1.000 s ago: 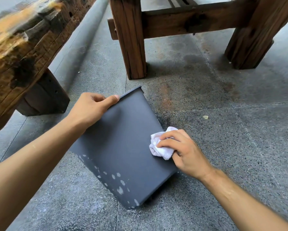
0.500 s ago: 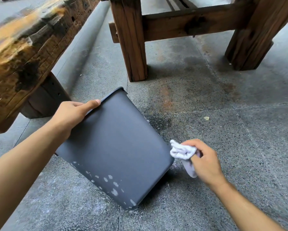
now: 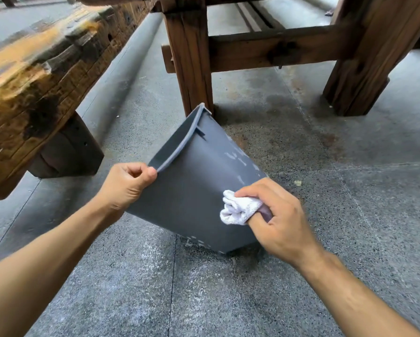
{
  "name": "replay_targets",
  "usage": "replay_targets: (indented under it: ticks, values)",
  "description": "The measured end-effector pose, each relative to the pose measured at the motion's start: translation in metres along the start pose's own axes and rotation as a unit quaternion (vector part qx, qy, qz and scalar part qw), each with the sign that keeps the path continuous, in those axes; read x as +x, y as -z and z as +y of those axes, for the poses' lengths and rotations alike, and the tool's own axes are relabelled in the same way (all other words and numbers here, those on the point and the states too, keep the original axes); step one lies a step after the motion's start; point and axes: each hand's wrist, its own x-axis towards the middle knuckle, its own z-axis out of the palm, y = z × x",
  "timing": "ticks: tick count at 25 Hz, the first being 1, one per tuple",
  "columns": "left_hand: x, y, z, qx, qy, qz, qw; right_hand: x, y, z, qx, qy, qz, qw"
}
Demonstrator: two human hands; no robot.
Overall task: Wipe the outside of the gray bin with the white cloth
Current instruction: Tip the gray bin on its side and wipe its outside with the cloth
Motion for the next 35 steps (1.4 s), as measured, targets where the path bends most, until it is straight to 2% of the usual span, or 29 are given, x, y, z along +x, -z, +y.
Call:
replay_targets:
  ticks: [4, 6, 8, 11, 13, 15, 18, 21, 22, 24, 26, 30, 35]
  values:
    - [-0.003, -0.002, 0.000, -0.001, -0.018, -0.044, 0.999, -0.006, -0.011, -0.003, -0.008, 0.015, -0.044, 0.999]
    - [-0.006, -0.003, 0.007, -0.038, 0.040, -0.081, 0.995, -0.011, -0.018, -0.005, -0.005, 0.005, -0.066, 0.998]
    - [-0.004, -0.005, 0.023, -0.125, 0.112, -0.134, 0.977, -0.011, -0.025, -0.008, 0.006, -0.011, -0.075, 0.997]
    - [0.008, -0.013, 0.057, -0.158, 0.180, -0.101, 0.966, -0.011, -0.035, -0.012, 0.037, -0.028, -0.073, 0.996]
    - [0.010, -0.020, 0.067, -0.147, 0.217, -0.037, 0.964, -0.012, -0.042, -0.019, 0.083, -0.063, -0.045, 0.994]
    - [0.006, -0.028, 0.069, -0.150, 0.225, 0.006, 0.963, -0.008, -0.046, -0.027, 0.112, -0.105, 0.027, 0.988]
    - [-0.004, -0.031, 0.071, -0.155, 0.230, 0.029, 0.960, 0.011, -0.046, -0.042, 0.127, -0.134, 0.125, 0.975]
    - [-0.005, -0.033, 0.075, -0.145, 0.219, 0.023, 0.965, 0.040, -0.049, -0.067, 0.139, -0.127, 0.149, 0.971]
    - [-0.005, -0.036, 0.074, -0.123, 0.193, 0.035, 0.973, 0.050, -0.054, -0.076, 0.134, -0.123, 0.140, 0.973]
    - [-0.003, -0.035, 0.072, 0.006, 0.099, 0.086, 0.991, 0.066, -0.066, -0.091, 0.103, -0.119, 0.102, 0.982]
    - [0.003, -0.022, 0.071, 0.159, 0.045, 0.107, 0.980, 0.073, -0.077, -0.097, 0.033, -0.117, 0.042, 0.992]
    - [0.009, 0.018, 0.080, 0.309, 0.105, -0.015, 0.945, 0.068, -0.084, -0.085, -0.089, -0.109, -0.023, 0.990]
    - [0.000, 0.041, 0.085, 0.345, 0.101, -0.061, 0.931, 0.064, -0.094, -0.085, -0.102, -0.090, -0.005, 0.991]
